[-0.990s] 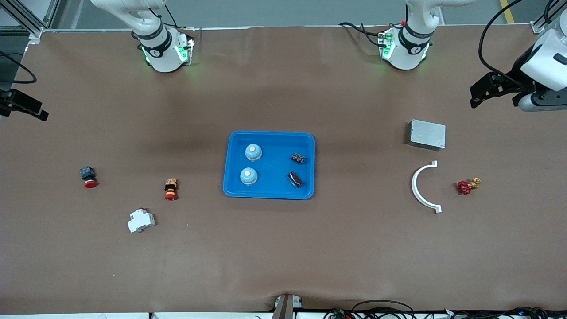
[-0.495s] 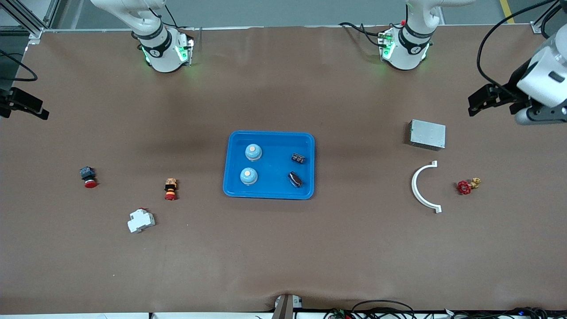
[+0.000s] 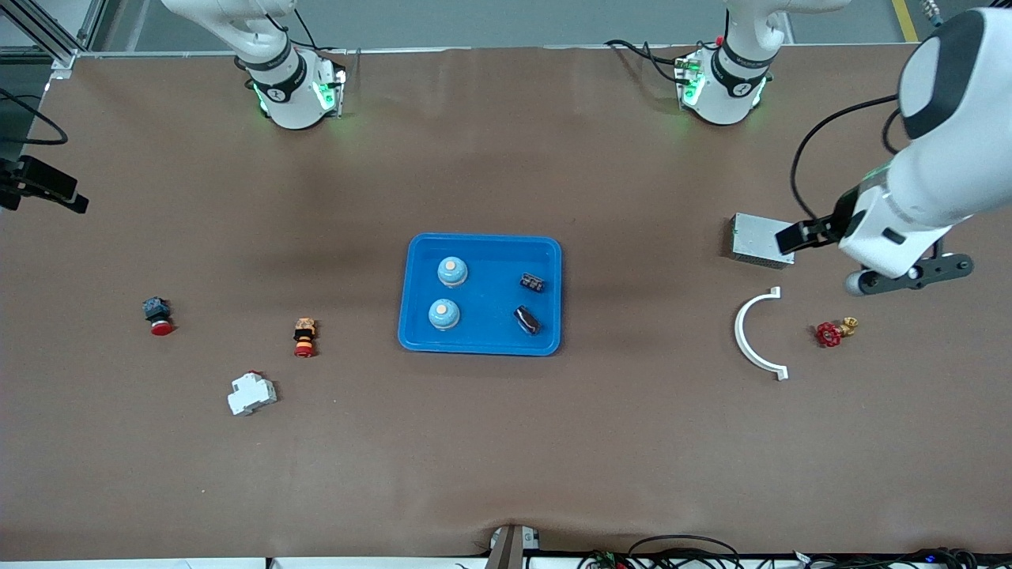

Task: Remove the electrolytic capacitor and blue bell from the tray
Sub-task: 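Reach the left gripper to a capacitor while the right gripper reaches a bell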

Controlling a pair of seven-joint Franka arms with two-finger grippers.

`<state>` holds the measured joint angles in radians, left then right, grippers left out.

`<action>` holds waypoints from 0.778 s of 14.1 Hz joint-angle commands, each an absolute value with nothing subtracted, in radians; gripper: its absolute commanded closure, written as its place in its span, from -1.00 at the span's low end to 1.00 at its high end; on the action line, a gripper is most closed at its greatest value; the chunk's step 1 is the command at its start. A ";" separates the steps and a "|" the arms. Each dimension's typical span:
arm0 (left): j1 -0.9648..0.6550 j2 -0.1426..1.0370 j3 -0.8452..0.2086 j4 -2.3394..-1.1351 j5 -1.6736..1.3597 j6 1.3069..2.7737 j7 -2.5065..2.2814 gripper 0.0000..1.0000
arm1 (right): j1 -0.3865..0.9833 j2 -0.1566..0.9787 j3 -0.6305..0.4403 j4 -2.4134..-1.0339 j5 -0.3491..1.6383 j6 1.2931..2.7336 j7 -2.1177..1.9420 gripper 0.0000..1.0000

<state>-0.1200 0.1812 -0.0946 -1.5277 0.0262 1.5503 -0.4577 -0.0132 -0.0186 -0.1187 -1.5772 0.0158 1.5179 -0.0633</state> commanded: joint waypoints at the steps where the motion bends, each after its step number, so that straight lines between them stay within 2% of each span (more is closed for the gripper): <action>1: -0.188 0.230 -0.106 -1.514 0.009 1.583 -0.639 -1.00 | 0.011 -0.046 -0.110 -1.612 0.005 1.519 -0.013 -1.00; 6: -0.333 0.330 -0.106 -1.514 0.048 1.689 -0.918 -1.00 | 0.110 -0.052 -0.106 -1.684 0.011 1.549 0.167 -1.00; 11: -0.416 0.440 -0.118 -1.509 -0.001 1.866 -1.265 -1.00 | 0.254 -0.051 -0.103 -1.811 0.017 1.715 0.415 -1.00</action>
